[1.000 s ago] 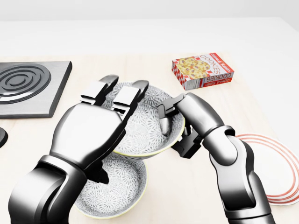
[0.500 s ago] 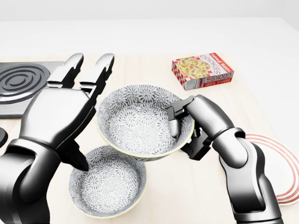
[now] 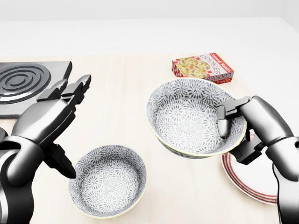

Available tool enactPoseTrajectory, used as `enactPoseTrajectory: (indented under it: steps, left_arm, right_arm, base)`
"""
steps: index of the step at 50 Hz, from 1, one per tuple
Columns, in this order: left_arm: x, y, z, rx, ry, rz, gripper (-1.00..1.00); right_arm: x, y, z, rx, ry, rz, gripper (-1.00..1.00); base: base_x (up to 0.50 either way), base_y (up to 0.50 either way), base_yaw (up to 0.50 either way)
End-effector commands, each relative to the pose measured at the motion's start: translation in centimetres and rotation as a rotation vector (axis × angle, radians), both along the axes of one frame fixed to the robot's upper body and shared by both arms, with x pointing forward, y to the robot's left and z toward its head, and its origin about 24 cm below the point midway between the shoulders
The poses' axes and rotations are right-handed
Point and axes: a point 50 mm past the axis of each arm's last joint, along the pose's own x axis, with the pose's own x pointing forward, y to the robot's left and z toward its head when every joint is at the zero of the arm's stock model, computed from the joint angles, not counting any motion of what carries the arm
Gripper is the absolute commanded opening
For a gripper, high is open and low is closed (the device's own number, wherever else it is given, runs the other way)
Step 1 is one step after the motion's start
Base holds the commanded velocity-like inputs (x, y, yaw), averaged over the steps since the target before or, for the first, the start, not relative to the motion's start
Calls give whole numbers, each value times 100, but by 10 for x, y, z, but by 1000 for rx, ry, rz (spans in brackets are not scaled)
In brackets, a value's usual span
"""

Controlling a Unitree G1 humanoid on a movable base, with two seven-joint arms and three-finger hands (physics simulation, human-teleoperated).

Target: Pick the akita bowl from table center and place it on the plate.

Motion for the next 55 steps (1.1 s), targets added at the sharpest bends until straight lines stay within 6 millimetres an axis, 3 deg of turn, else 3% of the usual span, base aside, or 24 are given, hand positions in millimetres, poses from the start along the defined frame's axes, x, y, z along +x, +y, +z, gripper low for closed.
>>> enactPoseTrajectory:
  steps: [1, 18, 41, 55]
  left_arm:
    - [8, 9, -15, -65, 58, -1, 100]
    - [2, 8, -16, -86, 41, -9, 100]
    - [4, 8, -16, -79, 48, -6, 100]
    - [5, 8, -16, -80, 50, -9, 100]
  right_arm:
    - [-16, -31, 10, 16, -61, -97, -100]
    - [-35, -68, -3, 35, -25, -236, -100]
    - [-54, -129, -55, 74, 125, -517, -100]
    - [-45, -135, -63, -2, 97, -542, -100]
  base:
    - [0, 0, 0]
    - [0, 0, 0]
    - [0, 0, 0]
    - [0, 0, 0]
